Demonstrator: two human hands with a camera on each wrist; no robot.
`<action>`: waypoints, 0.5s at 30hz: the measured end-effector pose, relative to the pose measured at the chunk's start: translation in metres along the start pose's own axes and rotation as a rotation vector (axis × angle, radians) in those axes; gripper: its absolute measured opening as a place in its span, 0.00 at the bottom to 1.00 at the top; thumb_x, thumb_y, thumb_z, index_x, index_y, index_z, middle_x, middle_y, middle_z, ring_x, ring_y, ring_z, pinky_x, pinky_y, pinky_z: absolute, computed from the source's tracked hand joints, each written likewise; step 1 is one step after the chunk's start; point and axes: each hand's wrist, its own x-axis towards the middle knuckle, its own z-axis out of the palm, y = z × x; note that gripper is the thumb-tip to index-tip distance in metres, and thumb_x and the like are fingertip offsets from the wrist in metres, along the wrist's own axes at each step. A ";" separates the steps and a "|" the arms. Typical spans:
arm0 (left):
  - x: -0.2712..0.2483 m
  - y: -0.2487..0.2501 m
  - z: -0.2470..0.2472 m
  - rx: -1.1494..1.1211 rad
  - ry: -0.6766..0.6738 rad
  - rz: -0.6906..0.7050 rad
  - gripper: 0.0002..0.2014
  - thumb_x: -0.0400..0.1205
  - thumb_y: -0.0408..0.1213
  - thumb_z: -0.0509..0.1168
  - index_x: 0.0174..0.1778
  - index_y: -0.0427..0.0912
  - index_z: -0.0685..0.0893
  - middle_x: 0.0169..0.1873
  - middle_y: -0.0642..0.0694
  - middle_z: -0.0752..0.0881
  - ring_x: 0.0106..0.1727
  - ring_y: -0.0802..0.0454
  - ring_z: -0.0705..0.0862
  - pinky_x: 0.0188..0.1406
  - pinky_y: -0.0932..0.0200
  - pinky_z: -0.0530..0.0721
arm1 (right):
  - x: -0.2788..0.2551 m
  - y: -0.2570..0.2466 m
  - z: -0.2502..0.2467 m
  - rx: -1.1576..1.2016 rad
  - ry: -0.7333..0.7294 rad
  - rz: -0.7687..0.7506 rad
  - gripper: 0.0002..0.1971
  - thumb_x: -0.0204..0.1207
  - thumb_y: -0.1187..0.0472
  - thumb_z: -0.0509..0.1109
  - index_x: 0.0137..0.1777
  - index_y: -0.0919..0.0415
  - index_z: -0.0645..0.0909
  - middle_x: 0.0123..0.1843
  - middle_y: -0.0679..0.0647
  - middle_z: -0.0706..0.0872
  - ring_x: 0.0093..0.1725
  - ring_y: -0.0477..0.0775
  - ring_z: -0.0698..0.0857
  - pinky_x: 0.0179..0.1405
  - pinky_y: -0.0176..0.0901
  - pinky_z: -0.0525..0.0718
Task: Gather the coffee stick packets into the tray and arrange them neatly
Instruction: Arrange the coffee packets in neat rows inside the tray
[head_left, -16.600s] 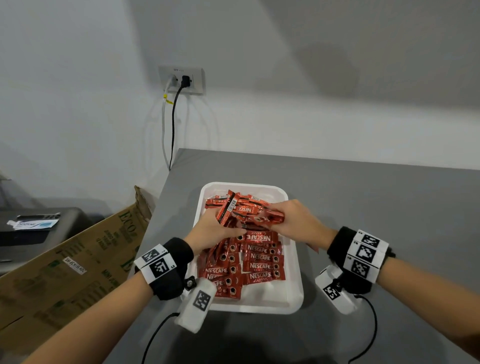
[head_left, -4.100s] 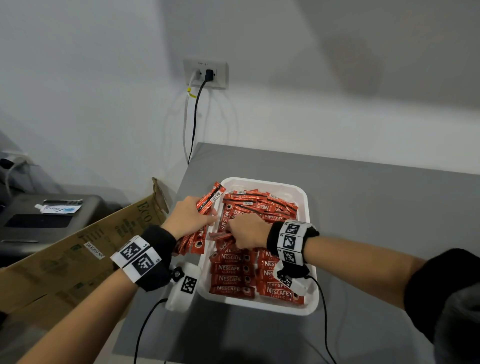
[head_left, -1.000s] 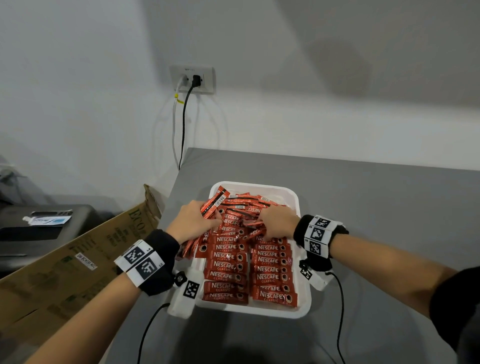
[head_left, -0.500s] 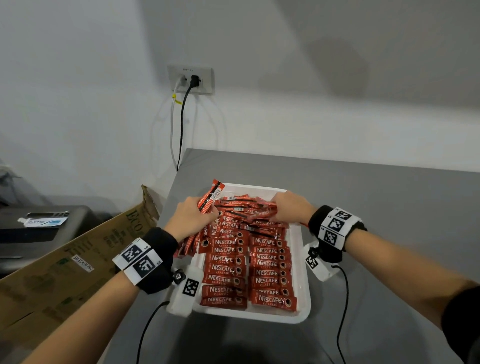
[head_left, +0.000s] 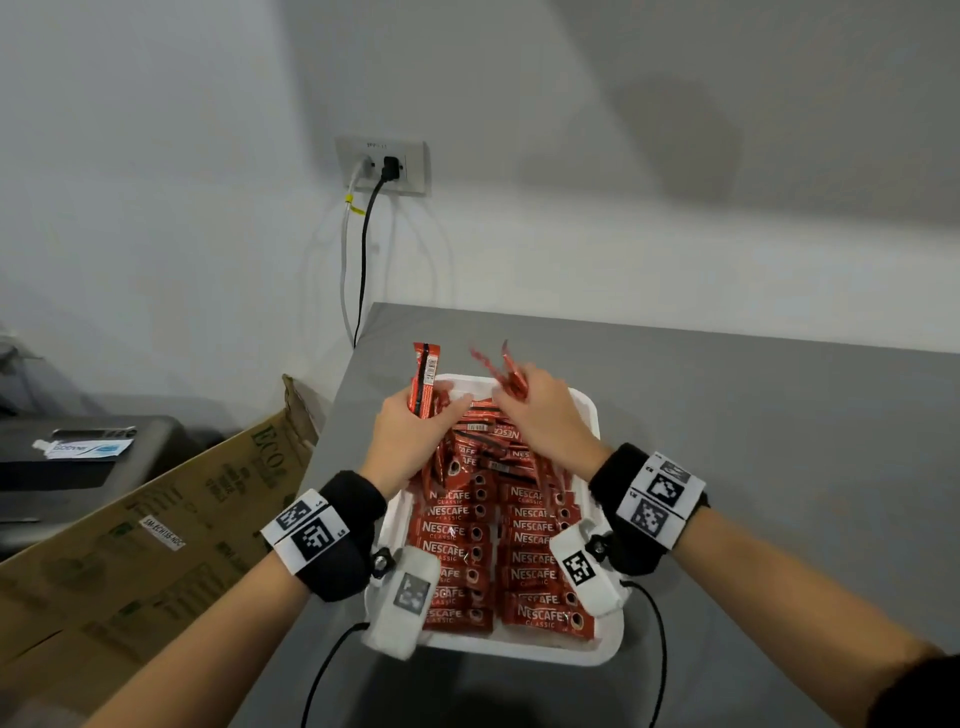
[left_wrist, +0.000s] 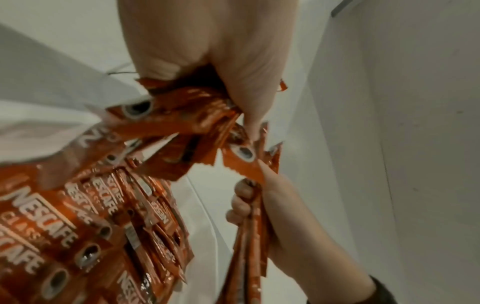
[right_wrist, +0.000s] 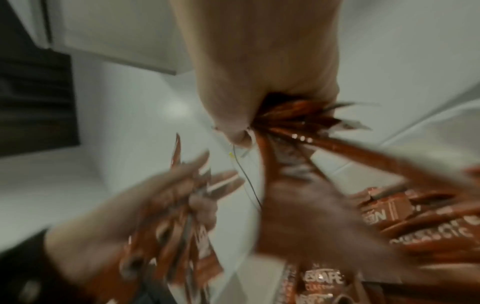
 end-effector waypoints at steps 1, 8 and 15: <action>-0.002 0.003 0.005 -0.029 -0.006 0.005 0.07 0.74 0.43 0.73 0.45 0.47 0.85 0.43 0.40 0.89 0.46 0.44 0.88 0.50 0.51 0.86 | -0.002 -0.003 0.004 0.007 -0.053 0.003 0.08 0.80 0.64 0.65 0.42 0.56 0.71 0.33 0.47 0.77 0.27 0.41 0.74 0.21 0.25 0.72; -0.003 0.003 0.015 -0.194 0.108 -0.006 0.04 0.75 0.34 0.72 0.36 0.44 0.83 0.33 0.46 0.87 0.37 0.50 0.87 0.41 0.57 0.86 | -0.015 -0.005 0.013 -0.013 -0.298 -0.052 0.18 0.73 0.73 0.67 0.56 0.58 0.64 0.28 0.49 0.73 0.17 0.39 0.72 0.17 0.30 0.65; 0.010 -0.001 -0.006 -0.391 0.289 -0.065 0.02 0.81 0.30 0.63 0.45 0.36 0.80 0.37 0.43 0.88 0.33 0.53 0.88 0.34 0.62 0.85 | -0.027 0.028 -0.001 0.055 -0.234 0.080 0.09 0.77 0.66 0.68 0.51 0.53 0.73 0.46 0.53 0.84 0.22 0.38 0.79 0.23 0.30 0.77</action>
